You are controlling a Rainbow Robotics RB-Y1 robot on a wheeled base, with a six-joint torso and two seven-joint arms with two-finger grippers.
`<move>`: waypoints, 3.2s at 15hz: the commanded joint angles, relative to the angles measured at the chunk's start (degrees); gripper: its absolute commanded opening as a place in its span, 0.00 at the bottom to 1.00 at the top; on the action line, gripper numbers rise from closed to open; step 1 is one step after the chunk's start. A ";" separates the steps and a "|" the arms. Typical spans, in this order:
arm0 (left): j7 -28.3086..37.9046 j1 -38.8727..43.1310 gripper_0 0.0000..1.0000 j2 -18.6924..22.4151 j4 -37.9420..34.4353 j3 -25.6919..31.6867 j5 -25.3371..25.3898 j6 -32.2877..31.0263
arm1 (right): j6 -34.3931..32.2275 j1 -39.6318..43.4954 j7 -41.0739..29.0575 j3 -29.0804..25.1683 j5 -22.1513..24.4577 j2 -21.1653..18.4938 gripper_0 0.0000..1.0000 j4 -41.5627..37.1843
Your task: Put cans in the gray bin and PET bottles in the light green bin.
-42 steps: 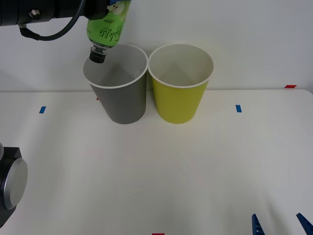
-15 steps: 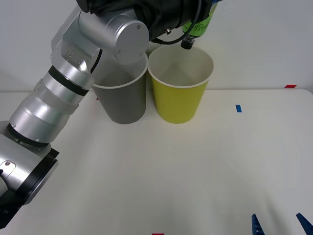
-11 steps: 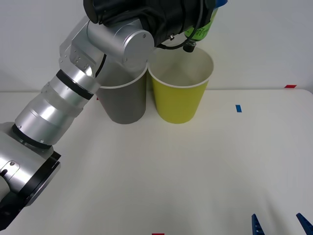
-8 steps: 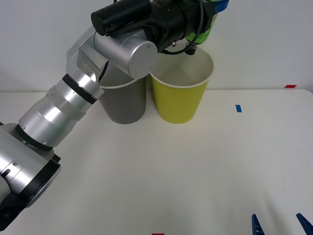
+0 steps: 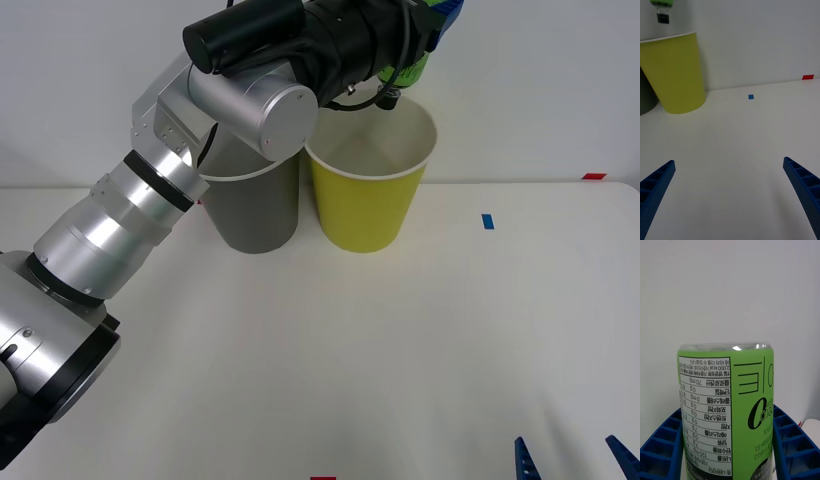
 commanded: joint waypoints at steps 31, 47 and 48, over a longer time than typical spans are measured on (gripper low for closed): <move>1.14 35.77 1.00 6.60 -55.58 32.72 -1.79 40.89 | 0.00 0.00 0.00 0.00 0.00 0.00 1.00 0.00; -2.55 66.80 1.00 6.86 -64.63 58.47 20.01 40.10 | 0.00 0.00 0.00 0.00 0.00 0.00 1.00 0.00; -3.17 69.52 1.00 6.95 -64.10 56.80 18.87 36.06 | 0.00 0.00 0.00 0.00 0.00 0.00 1.00 0.00</move>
